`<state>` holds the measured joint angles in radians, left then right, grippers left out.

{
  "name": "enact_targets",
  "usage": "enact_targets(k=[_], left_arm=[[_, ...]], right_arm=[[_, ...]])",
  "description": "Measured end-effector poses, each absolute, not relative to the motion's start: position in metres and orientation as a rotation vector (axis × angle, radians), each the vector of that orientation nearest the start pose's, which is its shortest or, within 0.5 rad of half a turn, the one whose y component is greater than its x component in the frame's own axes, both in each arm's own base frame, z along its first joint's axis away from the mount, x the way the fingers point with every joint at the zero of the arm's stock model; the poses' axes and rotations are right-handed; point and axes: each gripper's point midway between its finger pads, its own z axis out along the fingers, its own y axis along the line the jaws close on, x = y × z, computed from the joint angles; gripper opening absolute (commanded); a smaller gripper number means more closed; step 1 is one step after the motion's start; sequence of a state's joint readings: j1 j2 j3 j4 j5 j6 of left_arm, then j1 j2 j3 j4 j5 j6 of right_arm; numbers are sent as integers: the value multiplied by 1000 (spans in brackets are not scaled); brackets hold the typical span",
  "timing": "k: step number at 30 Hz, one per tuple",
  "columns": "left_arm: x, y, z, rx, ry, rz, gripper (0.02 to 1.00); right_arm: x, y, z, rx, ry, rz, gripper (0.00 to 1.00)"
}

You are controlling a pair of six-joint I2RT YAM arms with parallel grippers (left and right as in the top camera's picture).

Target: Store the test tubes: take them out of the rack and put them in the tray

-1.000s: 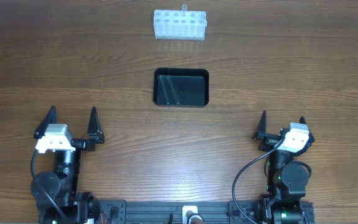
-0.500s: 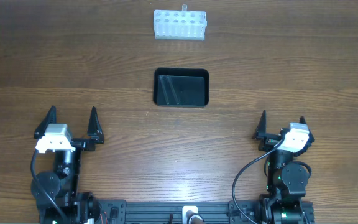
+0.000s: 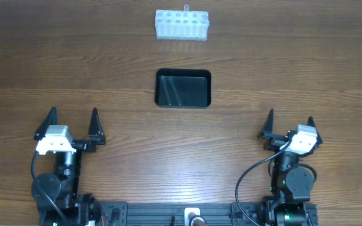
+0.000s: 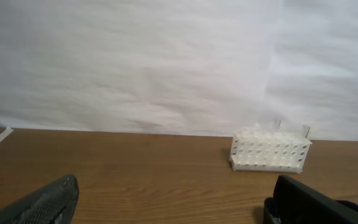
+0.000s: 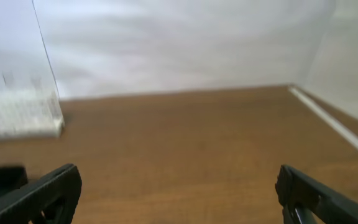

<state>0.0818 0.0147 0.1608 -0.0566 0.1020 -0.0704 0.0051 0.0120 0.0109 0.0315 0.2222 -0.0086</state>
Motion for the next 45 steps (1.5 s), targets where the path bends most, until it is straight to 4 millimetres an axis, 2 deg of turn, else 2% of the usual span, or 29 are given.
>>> enact_targets(k=[11,16,21,23,25,27,29,32,35,38,40,42,45], left_arm=[[234,2,235,-30,1480,-66,998],[234,2,235,-30,1480,-66,998],[234,2,235,-29,1477,-66,998],[234,2,235,-29,1476,-66,998],[234,2,235,-30,1477,-66,998],[234,2,235,-30,1476,-66,998],[234,2,235,-29,1477,-66,998],[234,2,235,-29,1476,-66,998],[234,2,235,-29,1476,-66,998],[234,2,235,-29,1476,-66,998],[234,2,235,-29,1476,-66,998],[234,2,235,-29,1477,-66,998],[234,2,235,-29,1477,-66,998]], right_arm=[[240,-36,216,178,1400,-145,991],[233,-36,258,205,1224,-105,993],[252,-36,269,203,1306,-115,991],[270,-36,285,202,1360,-121,993],[298,-34,305,190,1406,-119,993],[329,-30,316,167,1451,-104,991],[371,-22,317,131,1526,-79,993],[433,-4,294,81,1680,-44,993],[490,29,246,4,1873,1,991],[513,69,215,-79,1982,47,993],[526,97,204,-133,2022,77,993],[535,139,200,-209,2030,128,993],[538,173,204,-251,2023,173,991]])
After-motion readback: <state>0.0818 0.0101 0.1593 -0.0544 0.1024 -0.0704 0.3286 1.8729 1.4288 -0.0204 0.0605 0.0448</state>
